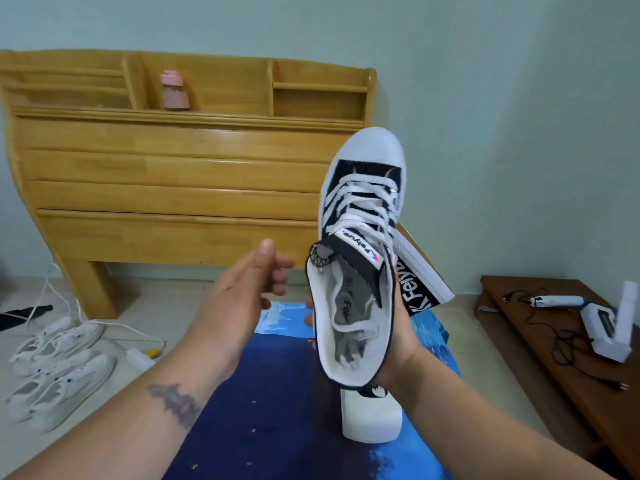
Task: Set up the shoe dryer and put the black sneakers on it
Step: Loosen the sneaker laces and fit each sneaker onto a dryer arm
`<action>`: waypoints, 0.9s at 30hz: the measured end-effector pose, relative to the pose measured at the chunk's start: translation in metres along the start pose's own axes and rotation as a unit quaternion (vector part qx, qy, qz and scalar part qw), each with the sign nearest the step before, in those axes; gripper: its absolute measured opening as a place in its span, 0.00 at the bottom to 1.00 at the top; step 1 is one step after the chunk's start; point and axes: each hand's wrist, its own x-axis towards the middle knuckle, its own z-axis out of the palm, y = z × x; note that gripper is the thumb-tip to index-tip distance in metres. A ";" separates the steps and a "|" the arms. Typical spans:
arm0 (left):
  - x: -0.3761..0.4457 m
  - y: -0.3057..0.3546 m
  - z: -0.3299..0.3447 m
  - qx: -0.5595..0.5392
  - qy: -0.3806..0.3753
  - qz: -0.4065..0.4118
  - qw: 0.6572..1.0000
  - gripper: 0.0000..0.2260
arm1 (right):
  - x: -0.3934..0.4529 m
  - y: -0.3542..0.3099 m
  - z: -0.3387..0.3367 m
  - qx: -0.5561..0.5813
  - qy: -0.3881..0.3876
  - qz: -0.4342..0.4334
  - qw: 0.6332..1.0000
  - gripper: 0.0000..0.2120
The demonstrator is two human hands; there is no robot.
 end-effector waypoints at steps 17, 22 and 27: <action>0.000 -0.034 0.005 -0.356 -0.071 -0.202 0.910 0.32 | -0.012 -0.003 0.006 -0.246 0.028 0.047 0.968 0.19; 0.010 -0.046 -0.014 -0.298 0.043 -0.199 0.932 0.30 | 0.002 -0.025 0.005 -0.261 0.161 -0.167 0.937 0.12; 0.012 -0.058 -0.022 -0.253 0.097 -0.204 0.941 0.33 | -0.007 -0.026 0.019 -0.379 0.053 -0.289 0.877 0.15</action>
